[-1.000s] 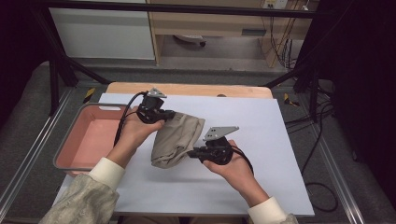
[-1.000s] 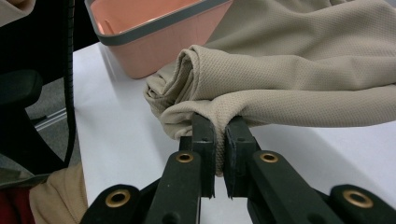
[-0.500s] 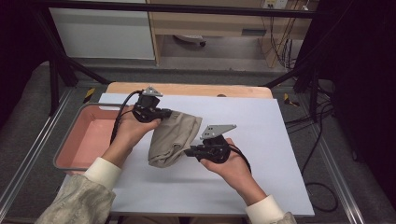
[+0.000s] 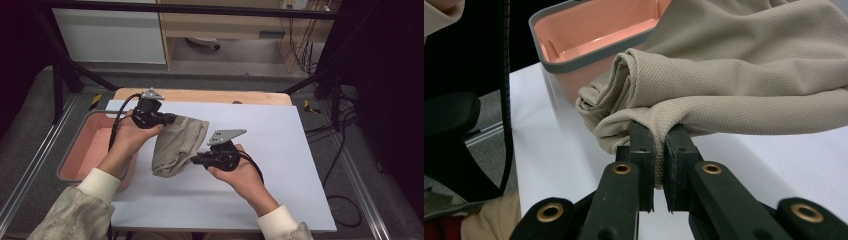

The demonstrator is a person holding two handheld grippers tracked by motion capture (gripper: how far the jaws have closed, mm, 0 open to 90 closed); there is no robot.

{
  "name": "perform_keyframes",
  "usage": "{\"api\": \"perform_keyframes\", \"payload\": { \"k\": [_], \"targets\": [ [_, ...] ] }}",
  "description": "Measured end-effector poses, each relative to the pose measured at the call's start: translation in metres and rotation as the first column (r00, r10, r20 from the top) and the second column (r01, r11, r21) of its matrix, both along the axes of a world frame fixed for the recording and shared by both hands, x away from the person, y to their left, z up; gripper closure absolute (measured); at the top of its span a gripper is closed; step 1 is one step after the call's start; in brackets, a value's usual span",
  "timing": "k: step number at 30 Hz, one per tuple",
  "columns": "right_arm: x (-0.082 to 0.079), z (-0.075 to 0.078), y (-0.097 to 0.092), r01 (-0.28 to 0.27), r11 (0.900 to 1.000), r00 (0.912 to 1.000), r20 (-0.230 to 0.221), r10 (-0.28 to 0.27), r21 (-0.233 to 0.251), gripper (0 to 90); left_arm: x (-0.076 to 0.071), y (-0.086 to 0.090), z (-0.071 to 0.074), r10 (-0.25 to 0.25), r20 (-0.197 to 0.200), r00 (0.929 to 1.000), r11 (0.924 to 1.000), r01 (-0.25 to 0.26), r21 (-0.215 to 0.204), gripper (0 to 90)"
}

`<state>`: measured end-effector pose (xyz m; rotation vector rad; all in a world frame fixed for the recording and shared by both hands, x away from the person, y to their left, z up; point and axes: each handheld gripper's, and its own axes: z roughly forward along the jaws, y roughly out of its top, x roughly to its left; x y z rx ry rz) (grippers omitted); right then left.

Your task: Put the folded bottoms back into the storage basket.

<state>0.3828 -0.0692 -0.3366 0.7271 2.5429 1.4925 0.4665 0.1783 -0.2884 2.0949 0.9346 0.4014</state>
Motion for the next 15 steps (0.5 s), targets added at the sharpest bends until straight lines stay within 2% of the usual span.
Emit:
{"api": "perform_keyframes", "payload": {
  "k": [15],
  "targets": [
    [0.007,0.010,0.026,-0.026,0.9997,0.9994,0.022,0.026,0.000,85.2,-0.003,0.032,0.011,0.034,0.012,0.9994,0.9994,-0.034,-0.012,88.0]
  ]
}}
